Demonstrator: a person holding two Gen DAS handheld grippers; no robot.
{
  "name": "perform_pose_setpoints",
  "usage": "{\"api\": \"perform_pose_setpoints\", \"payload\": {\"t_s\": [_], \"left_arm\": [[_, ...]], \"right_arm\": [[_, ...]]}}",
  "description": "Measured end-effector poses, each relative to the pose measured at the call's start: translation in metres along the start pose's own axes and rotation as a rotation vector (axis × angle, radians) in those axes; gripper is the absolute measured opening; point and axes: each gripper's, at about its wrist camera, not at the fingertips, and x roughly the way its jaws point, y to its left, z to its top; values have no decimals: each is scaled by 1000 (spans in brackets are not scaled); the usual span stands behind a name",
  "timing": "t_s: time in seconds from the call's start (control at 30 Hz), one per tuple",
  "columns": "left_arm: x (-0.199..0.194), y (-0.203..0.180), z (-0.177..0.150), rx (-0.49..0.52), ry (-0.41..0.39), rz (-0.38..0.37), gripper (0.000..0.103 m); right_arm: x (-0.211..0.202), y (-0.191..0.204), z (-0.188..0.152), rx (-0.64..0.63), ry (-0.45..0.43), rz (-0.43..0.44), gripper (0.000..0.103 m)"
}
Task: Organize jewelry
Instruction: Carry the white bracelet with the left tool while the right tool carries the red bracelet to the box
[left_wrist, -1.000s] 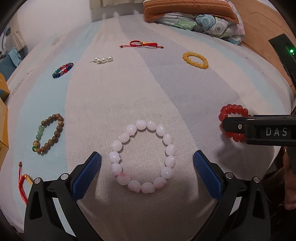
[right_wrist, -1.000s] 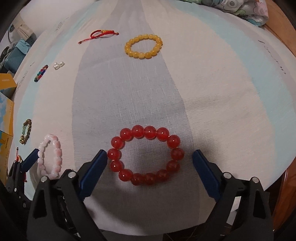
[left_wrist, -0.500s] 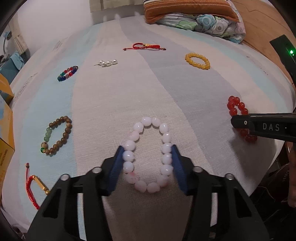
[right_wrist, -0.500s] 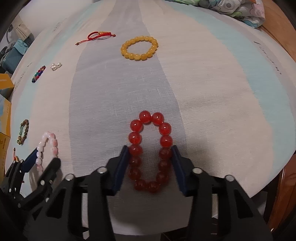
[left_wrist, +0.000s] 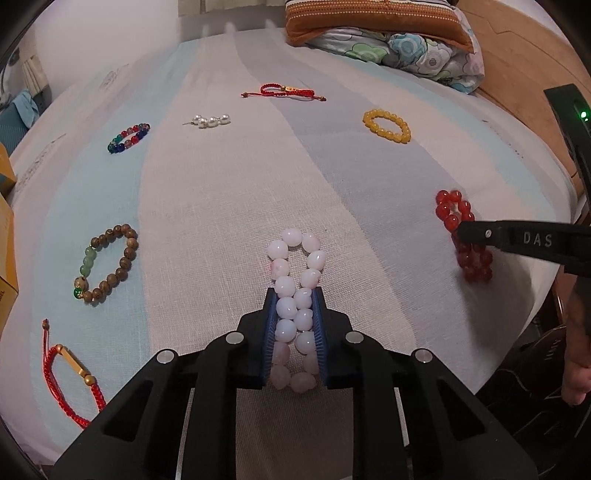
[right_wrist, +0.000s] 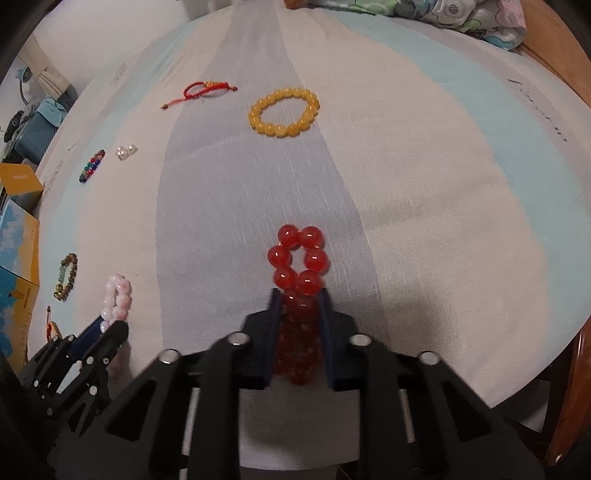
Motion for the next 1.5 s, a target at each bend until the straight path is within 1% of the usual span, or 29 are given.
{"api": "perform_pose_setpoints", "payload": {"t_s": [0.1,0.17,0.43,0.73,0.97,1.17,1.5], "left_arm": [[0,0,0,-4,-1,-2,18],[-1,0,0,-7,-1,-3,17],[-4,2,0,-22,2,-12,17],[-16,3,1,-30,-16,-25,17],[-33,1,6,-24,-34,-28,17],[-48,2,12,-17,-53,-12,17],[-75,13,22,-22,-82,9,17]], "right_arm": [[-1,1,2,6,-15,-6,13],[1,-2,4,21,-3,14,13],[-3,1,6,29,-34,29,13],[-18,7,7,16,-115,53,13],[-26,14,7,-3,-137,77,13],[-41,21,7,-14,-162,85,13],[-58,31,11,-37,-186,55,13]]}}
